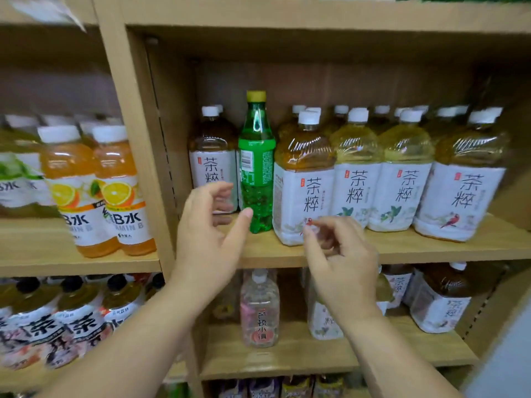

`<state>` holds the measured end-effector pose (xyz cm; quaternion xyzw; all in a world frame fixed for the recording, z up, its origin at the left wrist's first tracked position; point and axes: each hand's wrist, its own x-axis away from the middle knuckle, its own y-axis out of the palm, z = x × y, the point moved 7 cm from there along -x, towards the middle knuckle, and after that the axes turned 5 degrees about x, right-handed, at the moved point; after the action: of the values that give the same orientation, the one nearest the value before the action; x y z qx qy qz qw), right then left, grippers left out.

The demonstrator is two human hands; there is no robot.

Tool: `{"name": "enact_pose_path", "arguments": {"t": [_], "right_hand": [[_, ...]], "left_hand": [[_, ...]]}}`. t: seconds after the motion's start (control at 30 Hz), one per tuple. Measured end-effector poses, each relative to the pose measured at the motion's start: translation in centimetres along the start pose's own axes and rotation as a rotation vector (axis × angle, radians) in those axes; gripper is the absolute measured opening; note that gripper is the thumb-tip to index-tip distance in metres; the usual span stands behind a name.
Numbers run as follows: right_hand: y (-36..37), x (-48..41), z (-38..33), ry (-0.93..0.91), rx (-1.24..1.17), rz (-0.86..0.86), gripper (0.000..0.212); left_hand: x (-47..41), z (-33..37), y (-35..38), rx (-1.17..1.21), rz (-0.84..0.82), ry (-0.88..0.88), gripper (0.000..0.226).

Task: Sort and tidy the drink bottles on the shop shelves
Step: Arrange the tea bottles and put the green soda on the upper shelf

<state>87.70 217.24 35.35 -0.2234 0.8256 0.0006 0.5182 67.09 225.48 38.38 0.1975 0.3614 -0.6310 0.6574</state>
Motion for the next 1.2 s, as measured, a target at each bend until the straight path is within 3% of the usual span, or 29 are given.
{"name": "enact_pose_path", "arguments": {"t": [0.13, 0.23, 0.37, 0.5, 0.67, 0.9, 1.07, 1.2], "right_hand": [[1.7, -2.8, 0.6, 0.075, 0.204, -0.2, 0.064], [2.4, -2.7, 1.0, 0.05, 0.256, -0.248, 0.078], [3.1, -2.2, 1.5, 0.025, 0.241, -0.253, 0.084], [3.3, -2.1, 1.7, 0.025, 0.226, -0.262, 0.084], [2.2, -3.0, 0.7, 0.032, 0.229, -0.251, 0.067], [-2.2, -8.3, -6.1, -0.042, -0.234, -0.318, 0.05], [-7.8, -11.7, -9.1, -0.127, -0.386, -0.302, 0.063], [-11.7, -15.0, -8.7, -0.188, -0.228, -0.29, 0.101]], "left_hand": [[-5.0, -2.2, 3.3, 0.041, -0.111, -0.248, 0.064], [-6.5, -4.3, 5.6, 0.075, -0.209, -0.328, 0.051], [-7.4, -5.3, 6.2, -0.055, -0.195, -0.326, 0.053], [-6.9, -4.6, 6.1, -0.036, -0.177, -0.29, 0.046], [-4.6, -0.6, 3.2, -0.072, -0.15, -0.171, 0.057], [-4.1, 9.2, -0.6, 0.146, -0.119, 0.036, 0.051], [-5.7, 16.6, 1.4, 0.418, -0.23, 0.094, 0.039], [-8.2, 21.9, 3.5, 0.497, -0.228, 0.163, 0.037]]}}
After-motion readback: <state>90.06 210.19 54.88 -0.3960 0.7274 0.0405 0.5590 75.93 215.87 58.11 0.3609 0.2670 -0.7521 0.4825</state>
